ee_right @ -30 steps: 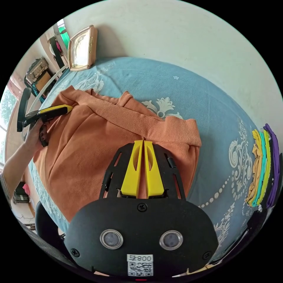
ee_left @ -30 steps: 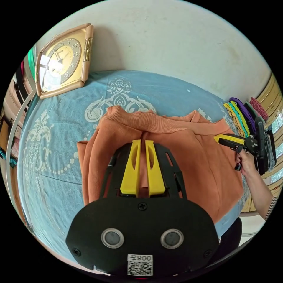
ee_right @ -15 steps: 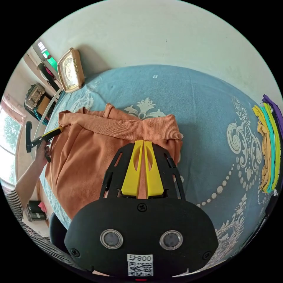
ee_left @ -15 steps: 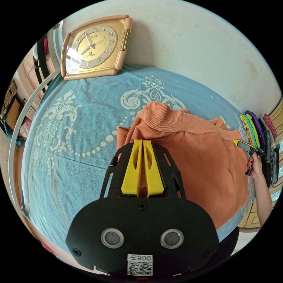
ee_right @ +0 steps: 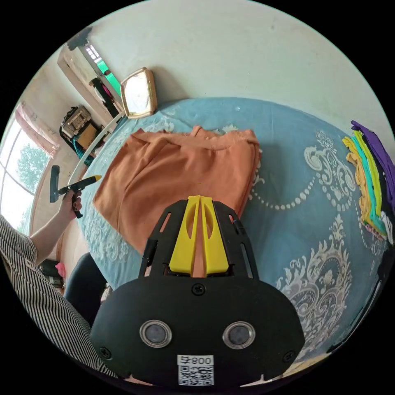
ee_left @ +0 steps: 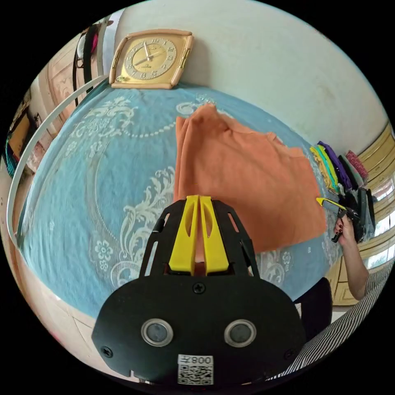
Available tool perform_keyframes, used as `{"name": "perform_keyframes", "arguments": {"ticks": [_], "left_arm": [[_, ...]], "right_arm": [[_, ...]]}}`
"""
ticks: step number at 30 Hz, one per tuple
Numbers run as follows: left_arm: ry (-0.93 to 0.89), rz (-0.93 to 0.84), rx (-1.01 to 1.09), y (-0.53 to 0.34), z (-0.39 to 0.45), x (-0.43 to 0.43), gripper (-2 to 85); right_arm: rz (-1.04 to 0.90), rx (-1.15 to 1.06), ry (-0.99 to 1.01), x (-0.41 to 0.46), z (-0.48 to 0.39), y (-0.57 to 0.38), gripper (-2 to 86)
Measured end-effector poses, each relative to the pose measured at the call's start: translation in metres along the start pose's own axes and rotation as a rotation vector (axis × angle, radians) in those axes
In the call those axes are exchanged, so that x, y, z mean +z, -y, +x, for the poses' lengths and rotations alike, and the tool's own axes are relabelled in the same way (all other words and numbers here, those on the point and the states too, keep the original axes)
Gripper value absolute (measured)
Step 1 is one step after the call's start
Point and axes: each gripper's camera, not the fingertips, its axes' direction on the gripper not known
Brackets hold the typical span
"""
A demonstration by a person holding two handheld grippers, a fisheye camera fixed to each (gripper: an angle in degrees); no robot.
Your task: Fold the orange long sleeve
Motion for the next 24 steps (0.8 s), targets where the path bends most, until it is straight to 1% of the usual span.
{"name": "perform_keyframes", "arguments": {"ticks": [1, 3, 5, 6, 8, 9, 12, 14, 16, 18, 22, 24], "left_arm": [[-0.043, 0.024, -0.046, -0.007, -0.013, 0.000, 0.4], [-0.096, 0.015, -0.114, -0.010, -0.030, -0.008, 0.6], [-0.149, 0.082, -0.167, -0.023, -0.049, -0.033, 1.1], [-0.167, 0.097, -0.185, -0.029, -0.056, -0.039, 1.3], [-0.247, 0.144, -0.293, -0.057, -0.087, -0.056, 2.4], [-0.266, 0.153, -0.323, -0.066, -0.095, -0.058, 2.9], [-0.381, 0.205, -0.504, -0.114, -0.136, -0.055, 6.7], [-0.538, 0.202, -0.644, -0.146, -0.159, -0.038, 8.9], [-0.606, 0.201, -0.705, -0.161, -0.169, -0.029, 9.9], [-0.637, 0.194, -0.714, -0.167, -0.172, -0.022, 10.2], [-0.662, 0.204, -0.695, -0.164, -0.180, -0.019, 9.3], [-0.657, 0.189, -0.701, -0.161, -0.183, -0.016, 7.8]], "right_arm": [[-0.021, -0.003, -0.004, 0.009, 0.001, -0.004, 0.2], [-0.012, 0.057, 0.076, 0.018, 0.012, -0.005, 0.2], [-0.040, 0.072, 0.088, 0.013, 0.011, 0.005, 0.2], [-0.009, 0.051, 0.053, 0.004, 0.003, 0.008, 0.2], [0.008, 0.008, 0.024, -0.009, -0.013, 0.013, 0.2], [0.032, -0.006, 0.035, -0.017, -0.025, 0.014, 0.3], [0.085, -0.080, 0.099, -0.025, -0.067, 0.020, 0.3], [0.070, -0.141, 0.121, -0.017, -0.097, 0.028, 0.2], [0.053, -0.190, 0.135, -0.006, -0.124, 0.038, 0.2], [0.039, -0.234, 0.145, 0.008, -0.152, 0.054, 0.2], [-0.009, -0.252, 0.123, 0.034, -0.179, 0.077, 0.2], [-0.098, -0.255, 0.066, 0.065, -0.189, 0.085, 0.2]]}}
